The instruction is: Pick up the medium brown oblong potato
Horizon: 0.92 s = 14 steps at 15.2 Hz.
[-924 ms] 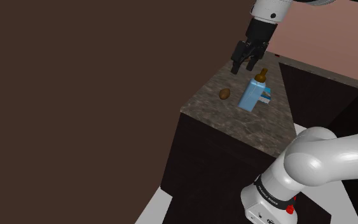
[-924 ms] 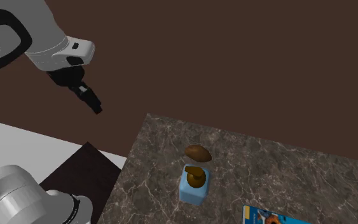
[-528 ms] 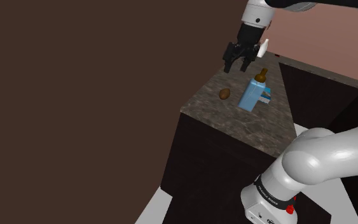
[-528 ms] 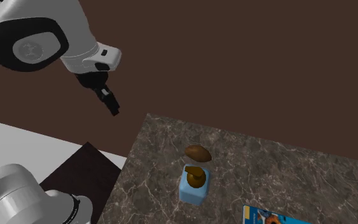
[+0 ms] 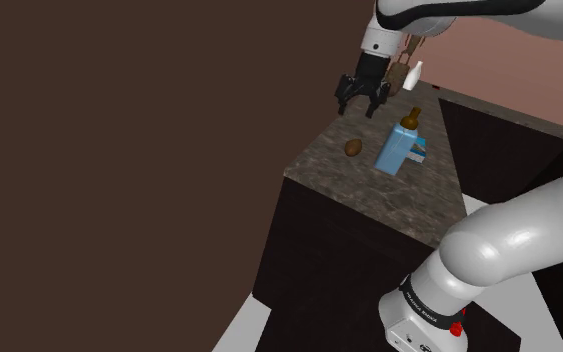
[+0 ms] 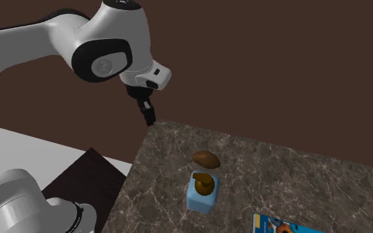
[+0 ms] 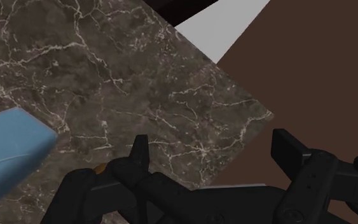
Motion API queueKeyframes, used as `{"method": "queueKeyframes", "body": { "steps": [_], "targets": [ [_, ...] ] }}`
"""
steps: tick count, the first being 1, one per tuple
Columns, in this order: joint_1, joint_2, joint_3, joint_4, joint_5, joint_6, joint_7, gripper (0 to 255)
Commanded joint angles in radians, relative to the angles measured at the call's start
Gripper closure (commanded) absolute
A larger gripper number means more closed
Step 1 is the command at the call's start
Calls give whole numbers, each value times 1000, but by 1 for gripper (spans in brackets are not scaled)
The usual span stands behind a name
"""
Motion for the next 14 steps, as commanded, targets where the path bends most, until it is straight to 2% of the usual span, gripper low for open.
{"method": "queueKeyframes", "body": {
  "steps": [1,14],
  "targets": [
    [-20,72,-20,37,8,22,27,0],
    [-151,468,-158,258,111,102,151,0]
  ]
}}
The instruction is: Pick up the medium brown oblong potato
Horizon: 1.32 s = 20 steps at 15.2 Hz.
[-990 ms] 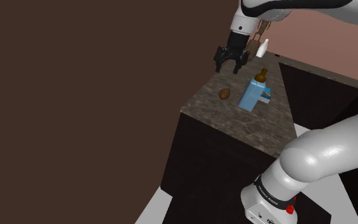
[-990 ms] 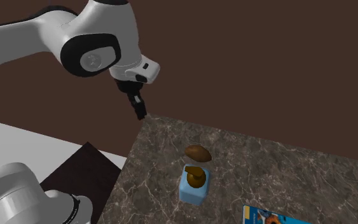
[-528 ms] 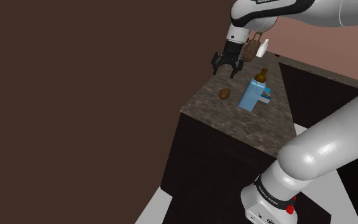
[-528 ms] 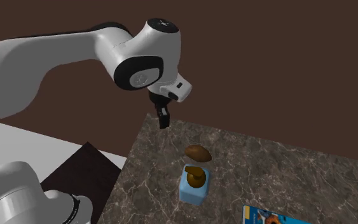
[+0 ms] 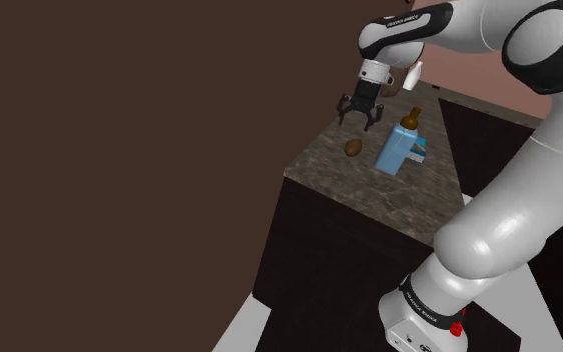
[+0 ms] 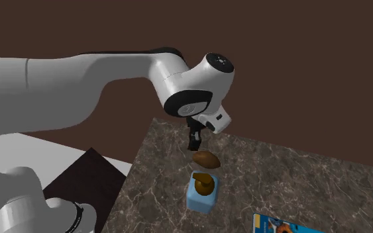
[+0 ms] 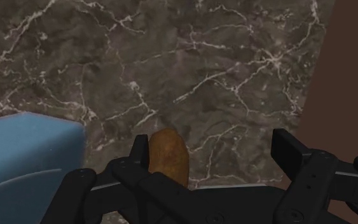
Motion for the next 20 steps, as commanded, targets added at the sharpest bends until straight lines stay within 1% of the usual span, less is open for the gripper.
{"method": "queueKeyframes", "body": {
  "steps": [1,6,7,14,16,17,20],
  "targets": [
    [-21,63,-20,35,24,11,18,0],
    [-82,203,-65,122,87,21,55,0],
    [-87,212,-67,127,92,21,57,0],
    [-88,252,-63,77,107,109,41,0],
    [-88,252,-63,76,107,109,41,0],
    [-88,254,-62,80,107,108,41,255],
    [-88,254,-62,80,107,108,42,255]
  ]
}}
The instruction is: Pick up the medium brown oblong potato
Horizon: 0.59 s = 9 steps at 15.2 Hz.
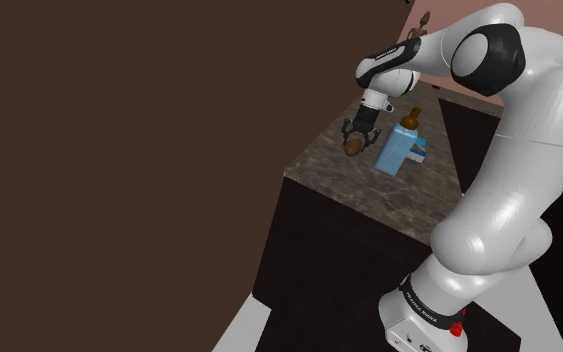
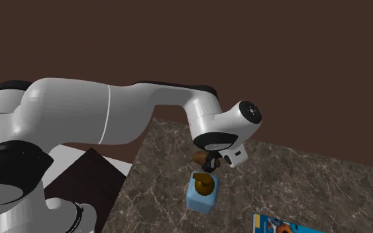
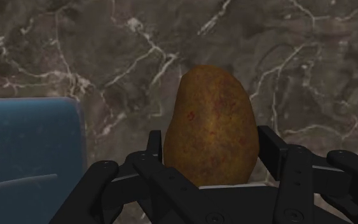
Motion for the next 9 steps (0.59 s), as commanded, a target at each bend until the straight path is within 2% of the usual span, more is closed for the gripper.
{"method": "queueKeyframes", "body": {
  "steps": [1,6,9],
  "targets": [
    [0,0,0,0,0,0,0,255],
    [0,-2,0,-4,0,2,-1,255],
    [1,-19,-2,15,-7,-33,6,255]
  ]
}}
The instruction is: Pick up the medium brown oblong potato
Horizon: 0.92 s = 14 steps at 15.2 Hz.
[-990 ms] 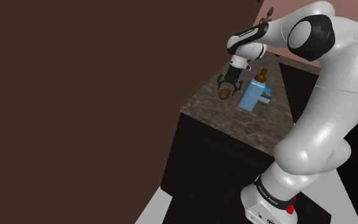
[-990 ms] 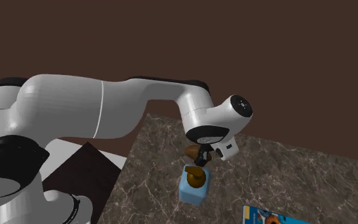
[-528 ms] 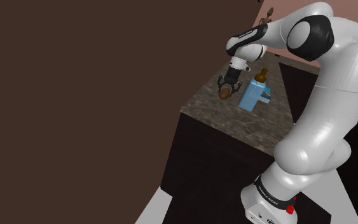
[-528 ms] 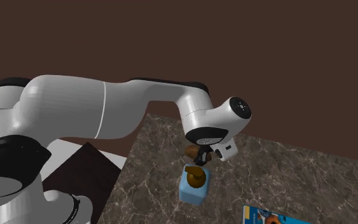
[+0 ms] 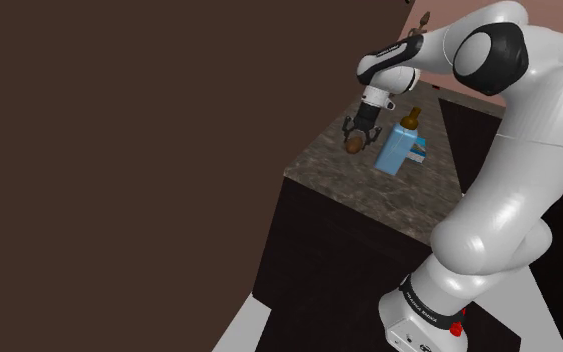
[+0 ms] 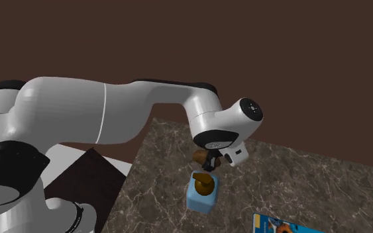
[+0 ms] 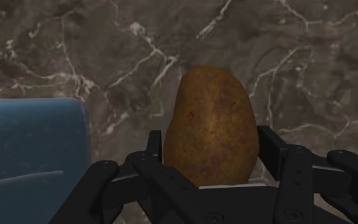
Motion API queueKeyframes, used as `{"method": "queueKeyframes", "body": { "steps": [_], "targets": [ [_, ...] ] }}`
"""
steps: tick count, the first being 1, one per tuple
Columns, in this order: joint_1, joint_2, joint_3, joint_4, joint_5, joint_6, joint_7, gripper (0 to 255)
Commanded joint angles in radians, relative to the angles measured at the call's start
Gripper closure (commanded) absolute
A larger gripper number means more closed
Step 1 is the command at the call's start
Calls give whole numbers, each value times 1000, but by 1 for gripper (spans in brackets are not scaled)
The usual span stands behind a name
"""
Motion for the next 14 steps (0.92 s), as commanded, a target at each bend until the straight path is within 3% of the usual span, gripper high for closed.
{"method": "queueKeyframes", "body": {
  "steps": [1,14],
  "targets": [
    [0,-12,-2,12,-4,-23,3,255],
    [0,-58,-7,102,-22,-156,25,255]
  ]
}}
